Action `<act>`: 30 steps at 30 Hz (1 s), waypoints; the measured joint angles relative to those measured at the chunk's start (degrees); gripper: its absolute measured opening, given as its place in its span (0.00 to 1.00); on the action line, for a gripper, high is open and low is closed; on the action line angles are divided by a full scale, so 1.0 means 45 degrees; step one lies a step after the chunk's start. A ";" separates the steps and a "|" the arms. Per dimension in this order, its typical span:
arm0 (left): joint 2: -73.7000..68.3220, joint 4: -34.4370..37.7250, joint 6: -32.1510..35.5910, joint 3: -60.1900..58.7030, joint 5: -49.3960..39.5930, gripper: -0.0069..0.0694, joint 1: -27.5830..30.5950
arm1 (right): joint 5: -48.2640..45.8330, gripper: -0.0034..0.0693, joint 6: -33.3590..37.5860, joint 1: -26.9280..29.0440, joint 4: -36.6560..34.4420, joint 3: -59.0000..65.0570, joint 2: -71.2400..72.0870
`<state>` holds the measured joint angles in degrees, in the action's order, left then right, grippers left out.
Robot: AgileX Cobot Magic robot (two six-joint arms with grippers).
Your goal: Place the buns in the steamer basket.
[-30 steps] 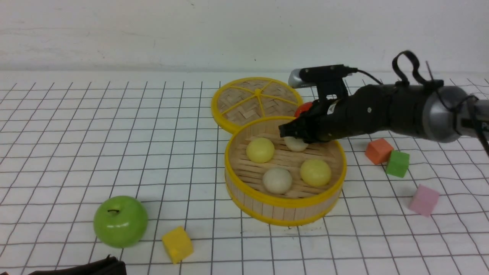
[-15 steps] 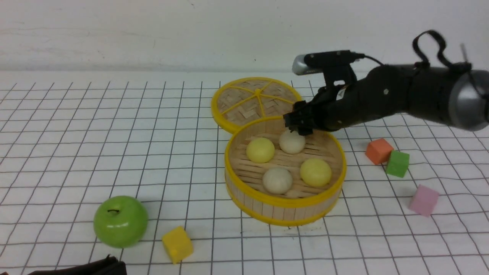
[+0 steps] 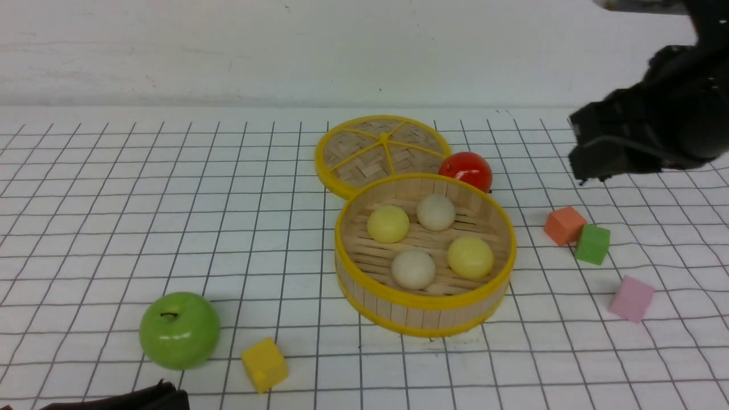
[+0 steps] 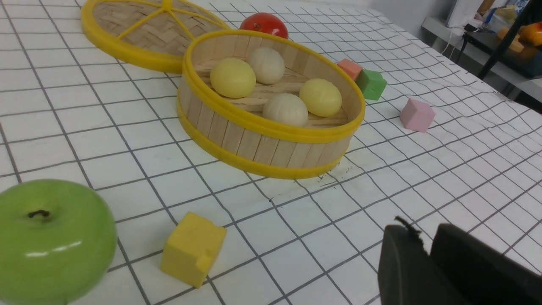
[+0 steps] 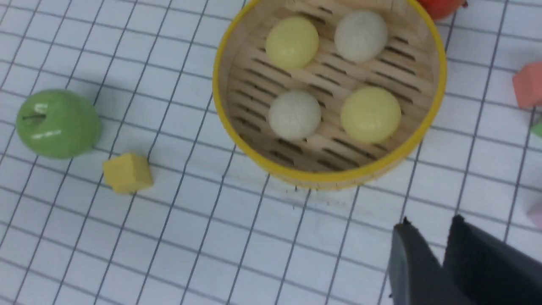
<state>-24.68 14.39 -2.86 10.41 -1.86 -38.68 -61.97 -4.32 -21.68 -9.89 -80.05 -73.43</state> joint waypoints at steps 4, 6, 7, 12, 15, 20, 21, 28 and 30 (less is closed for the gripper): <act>0.0000 0.0000 0.0000 0.0000 0.0000 0.23 0.0000 | -0.1095 0.09 -0.0001 0.0000 0.0104 0.0399 0.1121; 0.0000 0.0000 0.0000 0.0000 0.0000 0.23 0.0000 | -0.1774 0.05 -0.0001 0.0000 0.0258 0.0717 0.1775; 0.0000 0.0000 0.0000 0.0000 0.0000 0.23 0.0000 | -0.2022 0.04 -0.0001 0.0000 0.0271 0.0858 0.2155; 0.0000 0.0000 0.0000 0.0000 0.0000 0.24 0.0000 | -0.2279 0.04 -0.0001 0.0000 0.0222 0.0930 0.3300; 0.0000 0.0000 0.0000 0.0000 0.0000 0.24 0.0000 | -0.2335 0.04 -0.0001 0.0000 0.0222 0.0930 0.3696; 0.0000 0.0000 0.0000 0.0000 -0.0012 0.24 0.0000 | -0.2321 0.04 0.0065 0.0000 0.0421 0.1026 0.4049; 0.0000 0.0000 0.0000 0.0000 -0.0013 0.24 0.0000 | -0.2321 0.04 0.0149 0.0000 0.0675 0.1182 0.4226; 0.0000 0.0000 0.0000 0.0000 -0.0013 0.25 0.0000 | 0.1886 0.04 0.0960 0.1998 0.1611 0.6140 0.8348; 0.0000 0.0000 0.0000 0.0000 -0.0013 0.25 0.0000 | 0.3586 0.04 0.0960 0.2342 0.1648 0.7662 0.9592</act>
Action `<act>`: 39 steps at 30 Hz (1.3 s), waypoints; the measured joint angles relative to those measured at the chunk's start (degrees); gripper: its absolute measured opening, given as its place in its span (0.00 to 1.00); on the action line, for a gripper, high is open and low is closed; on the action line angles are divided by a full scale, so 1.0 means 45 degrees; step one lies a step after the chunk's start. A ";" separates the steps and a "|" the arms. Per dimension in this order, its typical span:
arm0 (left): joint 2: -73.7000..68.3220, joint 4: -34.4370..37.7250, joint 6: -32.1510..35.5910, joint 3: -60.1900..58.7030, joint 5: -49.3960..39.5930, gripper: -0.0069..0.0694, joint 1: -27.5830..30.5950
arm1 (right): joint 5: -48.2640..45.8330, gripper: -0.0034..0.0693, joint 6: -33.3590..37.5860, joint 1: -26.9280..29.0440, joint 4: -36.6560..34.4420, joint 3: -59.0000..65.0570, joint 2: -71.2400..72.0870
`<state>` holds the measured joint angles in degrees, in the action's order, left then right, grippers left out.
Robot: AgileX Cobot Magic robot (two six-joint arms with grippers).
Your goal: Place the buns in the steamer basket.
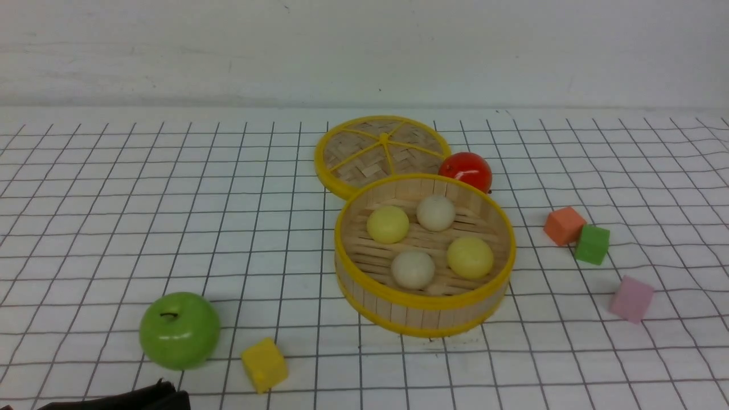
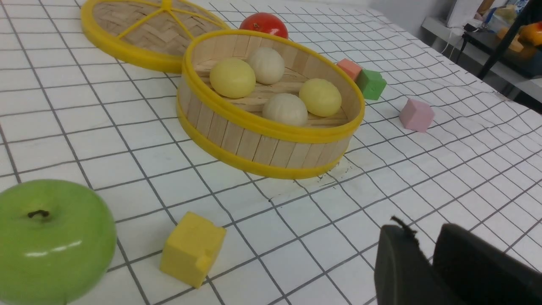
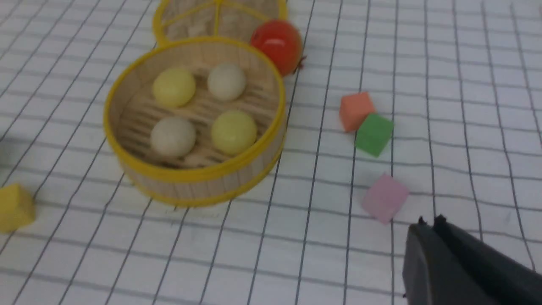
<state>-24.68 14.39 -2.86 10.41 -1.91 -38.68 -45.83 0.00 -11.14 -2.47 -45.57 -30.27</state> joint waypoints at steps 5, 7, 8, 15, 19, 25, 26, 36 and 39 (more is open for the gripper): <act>0.0000 0.0000 0.0000 0.0000 0.0000 0.26 0.0000 | 0.5175 0.04 0.0000 0.1094 0.0125 0.6870 0.4412; 0.0000 0.0000 0.0000 0.0000 0.0000 0.26 0.0000 | 0.5860 0.04 0.0000 0.1231 0.0155 0.8212 0.5406; 0.0000 0.0000 0.0000 0.0000 0.0000 0.26 0.0000 | 0.5860 0.04 0.0000 0.1239 0.0155 0.8357 0.5516; 0.0000 0.0000 0.0000 0.0000 -0.0044 0.26 0.0000 | 0.5526 0.04 0.0000 0.1319 0.0355 1.0422 0.6848; 0.0000 0.0000 0.0000 0.0000 -0.0044 0.26 0.0000 | 0.5342 0.05 0.0000 0.1319 0.0378 1.0381 0.6848; 0.0000 0.0000 0.0000 0.0000 -0.0056 0.27 0.0000 | 0.5314 0.06 0.0000 0.1319 0.0356 1.0381 0.6848; 0.0000 0.0000 0.0000 0.0000 -0.0056 0.27 0.0000 | 0.5314 0.06 0.0000 0.1319 0.0356 1.0381 0.6848; 0.0000 0.0000 0.0000 0.0000 -0.0056 0.28 0.0000 | 0.5314 0.08 0.0000 0.1319 0.0356 1.0381 0.6848; 0.0000 -0.0014 0.0013 0.0000 -0.0056 0.28 0.0000 | 0.5314 0.09 0.0000 0.1319 0.0356 1.0381 0.6848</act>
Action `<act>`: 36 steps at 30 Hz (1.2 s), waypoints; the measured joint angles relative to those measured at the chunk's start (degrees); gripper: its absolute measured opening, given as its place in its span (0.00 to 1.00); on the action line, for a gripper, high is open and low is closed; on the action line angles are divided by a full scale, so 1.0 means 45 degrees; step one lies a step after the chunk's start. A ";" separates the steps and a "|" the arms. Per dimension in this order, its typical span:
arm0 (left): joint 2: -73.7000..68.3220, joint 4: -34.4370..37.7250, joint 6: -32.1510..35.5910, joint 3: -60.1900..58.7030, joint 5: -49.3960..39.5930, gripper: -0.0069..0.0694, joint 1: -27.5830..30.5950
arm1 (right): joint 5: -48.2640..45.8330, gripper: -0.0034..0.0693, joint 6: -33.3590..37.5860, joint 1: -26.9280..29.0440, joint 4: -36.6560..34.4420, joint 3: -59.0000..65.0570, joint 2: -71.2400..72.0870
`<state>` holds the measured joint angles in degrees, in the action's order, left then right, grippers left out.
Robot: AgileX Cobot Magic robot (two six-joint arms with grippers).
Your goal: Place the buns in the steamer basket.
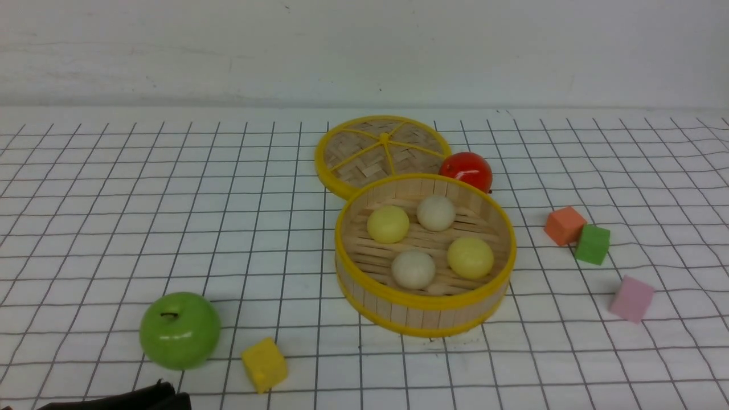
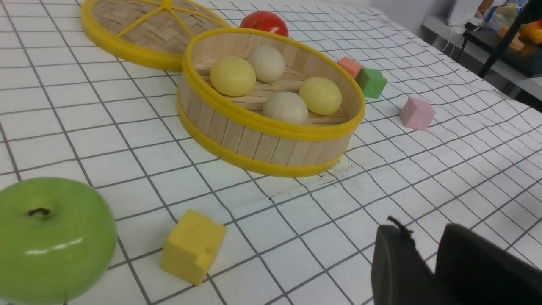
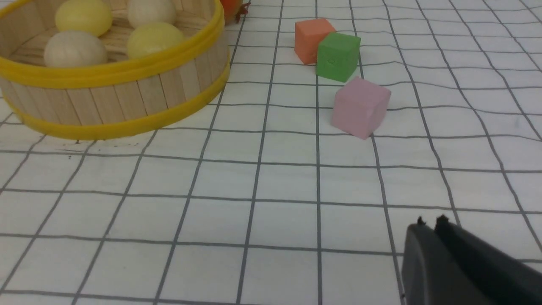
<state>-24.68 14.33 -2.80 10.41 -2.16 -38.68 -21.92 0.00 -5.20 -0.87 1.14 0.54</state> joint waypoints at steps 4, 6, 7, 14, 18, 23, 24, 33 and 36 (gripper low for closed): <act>0.0081 -0.0399 0.0806 -0.0088 0.0695 0.28 0.0326 | -0.0003 0.09 0.0000 0.0000 0.0000 0.0000 0.0000; 0.0252 -0.0441 0.0859 -0.0139 0.0775 0.27 0.0586 | -0.0014 0.10 0.0000 0.0000 0.0000 0.0000 0.0012; 0.0715 -0.0471 0.0819 -0.0171 0.0759 0.23 0.1325 | -0.0014 0.10 0.0000 0.0000 0.0000 0.0000 0.0010; 0.3189 -0.1179 -0.0564 -0.0240 -0.1024 0.07 0.5103 | -0.0014 0.11 0.0000 0.0000 0.0000 0.0000 0.0010; 0.5057 -0.1241 -0.1469 -0.1353 -0.1983 0.07 0.7261 | -0.0014 0.12 0.0000 0.0000 0.0000 0.0000 0.0010; 0.5614 -0.1312 -0.1801 -0.2587 -0.3368 0.07 0.7914 | -0.0029 0.13 0.0000 0.0000 -0.0006 0.0000 0.0024; 0.5614 -0.1297 -0.1962 -0.2672 -0.4036 0.07 0.7925 | -0.0029 0.13 0.0000 0.0000 -0.0006 0.0000 0.0024; 0.5614 -0.1238 -0.2306 -0.2704 -0.4260 0.07 0.7930 | -0.0029 0.15 0.0000 0.0000 -0.0006 0.0000 0.0024; 0.5614 -0.1238 -0.2332 -0.2704 -0.4250 0.07 0.7930 | -0.0029 0.16 0.0000 0.0000 -0.0006 0.0000 0.0024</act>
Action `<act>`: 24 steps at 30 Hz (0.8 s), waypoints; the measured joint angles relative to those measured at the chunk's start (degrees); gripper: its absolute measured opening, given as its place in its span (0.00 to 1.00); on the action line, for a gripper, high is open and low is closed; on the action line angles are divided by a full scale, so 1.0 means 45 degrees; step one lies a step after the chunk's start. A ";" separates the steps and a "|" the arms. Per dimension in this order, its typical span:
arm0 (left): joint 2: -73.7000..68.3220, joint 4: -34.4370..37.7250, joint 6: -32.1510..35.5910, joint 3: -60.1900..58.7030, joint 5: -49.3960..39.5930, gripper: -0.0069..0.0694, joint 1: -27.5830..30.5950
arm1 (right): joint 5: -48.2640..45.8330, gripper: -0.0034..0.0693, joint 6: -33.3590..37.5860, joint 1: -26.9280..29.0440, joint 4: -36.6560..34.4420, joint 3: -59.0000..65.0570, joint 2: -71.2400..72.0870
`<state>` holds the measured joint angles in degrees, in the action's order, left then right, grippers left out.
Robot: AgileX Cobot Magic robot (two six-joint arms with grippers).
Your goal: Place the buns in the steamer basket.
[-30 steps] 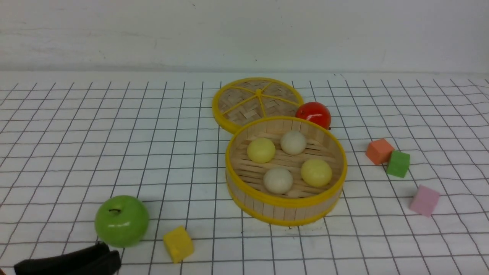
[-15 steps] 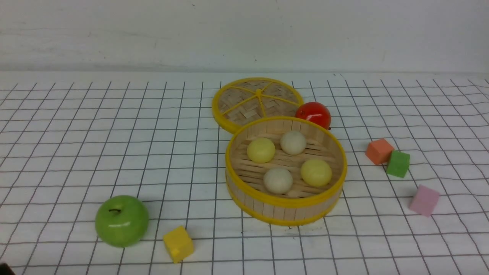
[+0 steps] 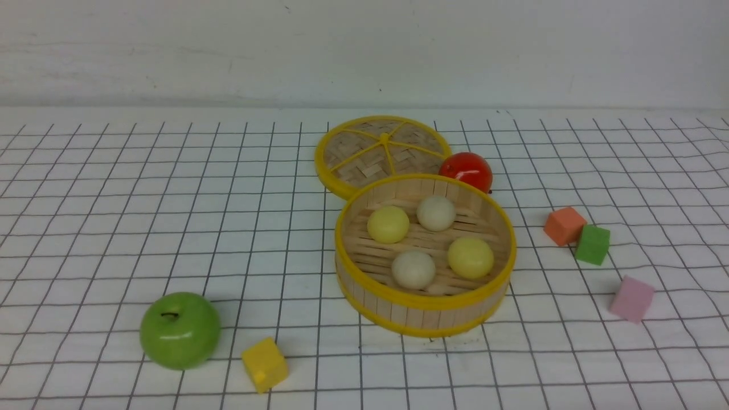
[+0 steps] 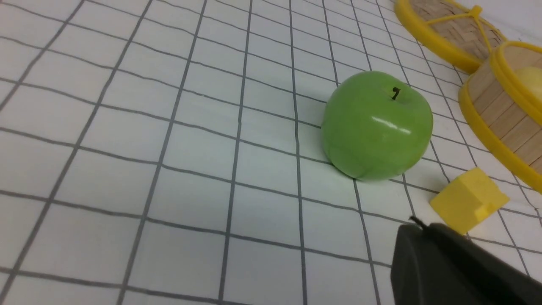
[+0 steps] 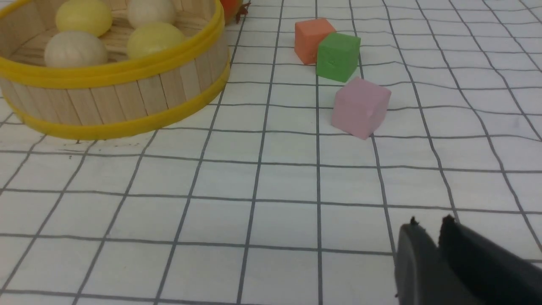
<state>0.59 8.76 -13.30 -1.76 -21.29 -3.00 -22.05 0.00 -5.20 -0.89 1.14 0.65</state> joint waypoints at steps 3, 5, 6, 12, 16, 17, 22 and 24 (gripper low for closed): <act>0.0000 0.0000 -0.0005 0.0000 0.0006 0.07 0.0000 | 0.0000 0.16 0.0000 0.0000 0.0000 0.0000 0.0000; 0.0000 0.0000 -0.0005 0.0000 0.0006 0.07 0.0010 | 0.0000 0.17 0.0000 0.0000 0.0000 0.0000 0.0000; 0.0000 0.0000 -0.0005 0.0000 0.0016 0.07 0.0024 | 0.0000 0.17 0.0000 0.0000 0.0000 0.0000 0.0000; 0.0000 0.0000 -0.0015 0.0000 0.0016 0.07 0.0024 | 0.0000 0.18 0.0000 0.0000 0.0000 0.0000 0.0000; 0.0000 0.0000 -0.0015 0.0000 0.0016 0.07 0.0024 | 0.0000 0.19 0.0000 0.0000 0.0000 0.0000 0.0000; 0.0000 0.0000 -0.0015 0.0000 0.0016 0.07 0.0024 | 0.0000 0.19 0.0000 0.0000 0.0000 0.0000 0.0000; 0.0000 0.0000 -0.0015 0.0000 0.0016 0.07 0.0024 | 0.0000 0.20 0.0000 0.0000 0.0000 0.0000 0.0000; 0.0000 0.0000 -0.0015 0.0000 0.0016 0.07 0.0024 | 0.0000 0.20 0.0000 0.0000 0.0000 0.0000 0.0000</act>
<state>0.59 8.76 -13.37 -1.76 -21.22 -2.89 -22.05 0.00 -5.20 -0.89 1.14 0.65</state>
